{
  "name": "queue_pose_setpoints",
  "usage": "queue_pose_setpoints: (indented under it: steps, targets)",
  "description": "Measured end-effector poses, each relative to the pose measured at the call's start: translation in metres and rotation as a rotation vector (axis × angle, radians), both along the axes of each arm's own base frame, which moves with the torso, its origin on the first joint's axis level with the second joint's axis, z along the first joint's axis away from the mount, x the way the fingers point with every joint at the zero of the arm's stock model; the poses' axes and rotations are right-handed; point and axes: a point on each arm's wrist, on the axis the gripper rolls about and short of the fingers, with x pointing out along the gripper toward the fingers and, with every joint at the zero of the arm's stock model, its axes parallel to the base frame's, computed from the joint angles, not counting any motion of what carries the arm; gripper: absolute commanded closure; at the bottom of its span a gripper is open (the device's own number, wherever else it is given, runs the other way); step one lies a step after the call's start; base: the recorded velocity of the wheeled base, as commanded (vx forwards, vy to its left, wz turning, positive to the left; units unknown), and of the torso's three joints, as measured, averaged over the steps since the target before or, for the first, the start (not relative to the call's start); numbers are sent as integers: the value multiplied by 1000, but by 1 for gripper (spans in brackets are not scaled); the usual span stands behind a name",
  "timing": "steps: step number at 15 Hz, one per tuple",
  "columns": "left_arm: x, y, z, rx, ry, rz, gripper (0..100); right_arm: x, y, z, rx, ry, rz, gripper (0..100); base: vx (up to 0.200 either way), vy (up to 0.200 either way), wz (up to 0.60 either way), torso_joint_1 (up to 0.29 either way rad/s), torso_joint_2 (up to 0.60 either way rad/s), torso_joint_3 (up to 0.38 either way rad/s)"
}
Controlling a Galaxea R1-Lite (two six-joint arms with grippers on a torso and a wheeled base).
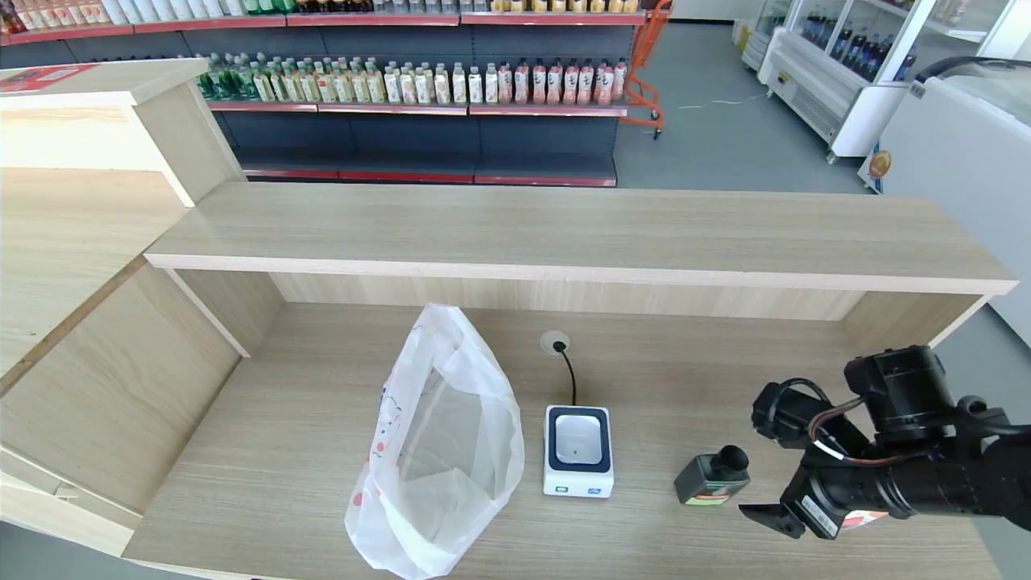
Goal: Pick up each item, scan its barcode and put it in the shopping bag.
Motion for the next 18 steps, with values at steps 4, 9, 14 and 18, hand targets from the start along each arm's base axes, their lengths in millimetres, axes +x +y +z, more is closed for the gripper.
queue_pose_setpoints:
  steps: [4, 9, 14, 18]
  targets:
    - [0, 0, 0, 0, 0, 0, 0, 25, 17, -27, -13, -23, 71, 0, 0, 0, 0, 0, 0, 0]
    - [0, 0, 0, 0, 0, 0, 0, 43, 37, -49, 25, -31, 143, 0, 0, 0, 0, 0, 0, 0]
    - [0, 0, 0, 0, 0, 0, 0, 48, 45, -59, 40, -14, 170, 0, 0, 0, 0, 0, 0, 0]
    - [0, 0, 0, 0, 0, 0, 0, 54, 47, -61, 67, -46, 168, 100, 0, 0, 0, 0, 0, 0]
